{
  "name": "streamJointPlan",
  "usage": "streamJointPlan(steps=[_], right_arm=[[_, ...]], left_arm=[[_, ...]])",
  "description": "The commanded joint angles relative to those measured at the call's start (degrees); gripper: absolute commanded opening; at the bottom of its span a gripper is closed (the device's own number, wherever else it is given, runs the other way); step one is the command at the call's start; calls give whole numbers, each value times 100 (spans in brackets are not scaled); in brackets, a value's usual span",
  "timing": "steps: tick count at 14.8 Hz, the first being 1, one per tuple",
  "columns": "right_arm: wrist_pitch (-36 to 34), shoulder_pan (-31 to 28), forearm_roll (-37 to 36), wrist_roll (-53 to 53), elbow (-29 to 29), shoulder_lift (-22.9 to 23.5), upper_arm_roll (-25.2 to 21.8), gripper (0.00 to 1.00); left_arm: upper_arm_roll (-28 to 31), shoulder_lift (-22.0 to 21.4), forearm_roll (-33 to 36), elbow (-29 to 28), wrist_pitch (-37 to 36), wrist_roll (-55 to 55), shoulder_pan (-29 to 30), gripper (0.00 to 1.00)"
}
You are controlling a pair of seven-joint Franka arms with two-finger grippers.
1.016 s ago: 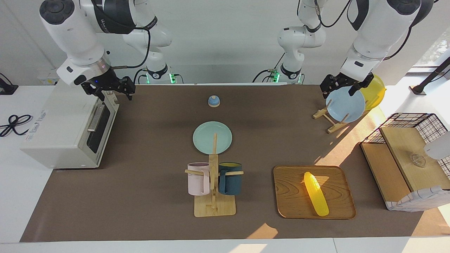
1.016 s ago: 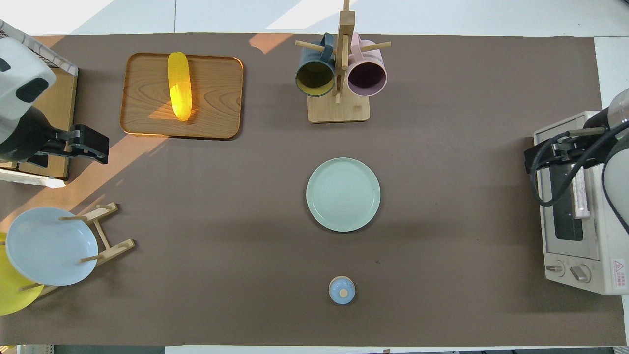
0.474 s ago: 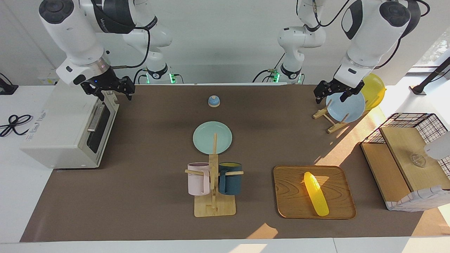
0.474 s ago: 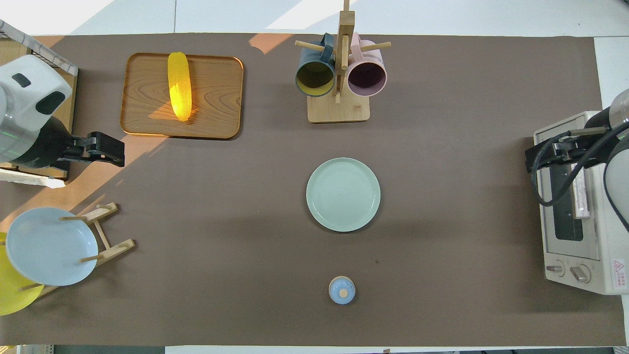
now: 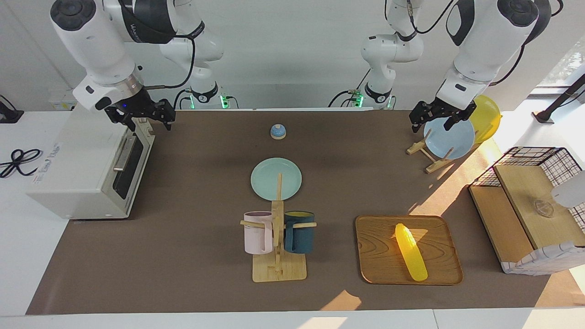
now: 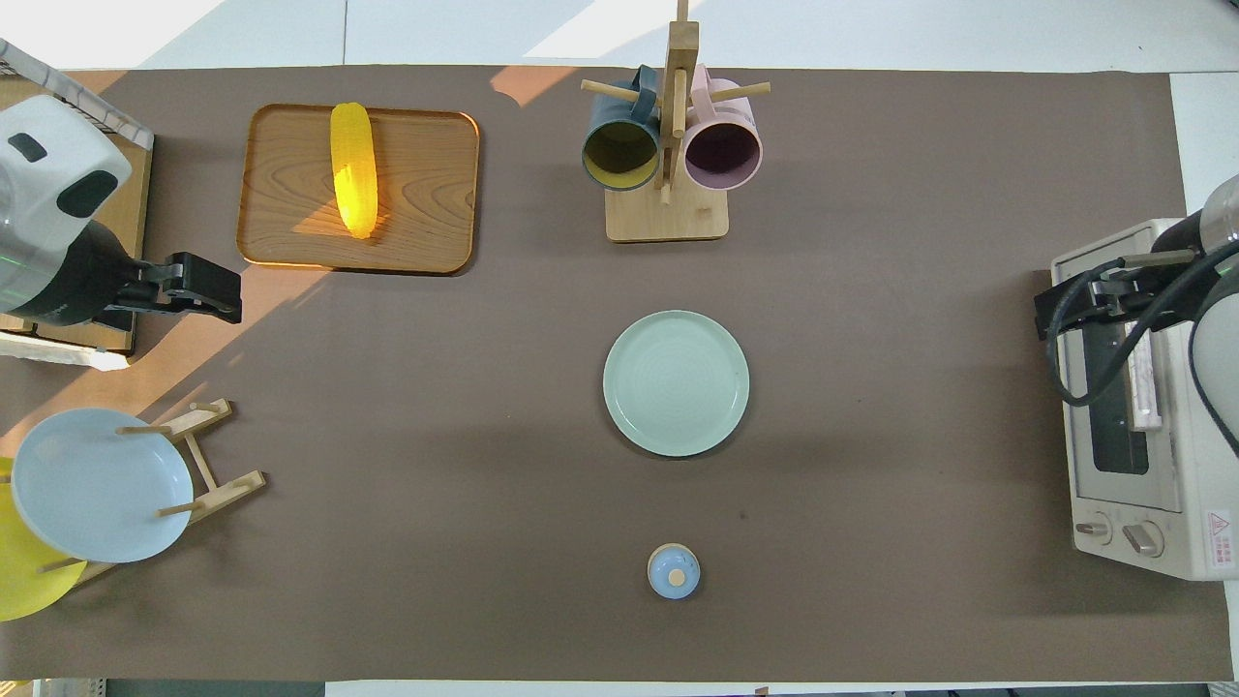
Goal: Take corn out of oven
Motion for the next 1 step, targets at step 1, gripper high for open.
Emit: streamJointPlan(steps=[1], right_arm=[[85,-76,160,66,-30,-59,35,100]], left_arm=[[28,16,-81,81,-100,211,47,100]])
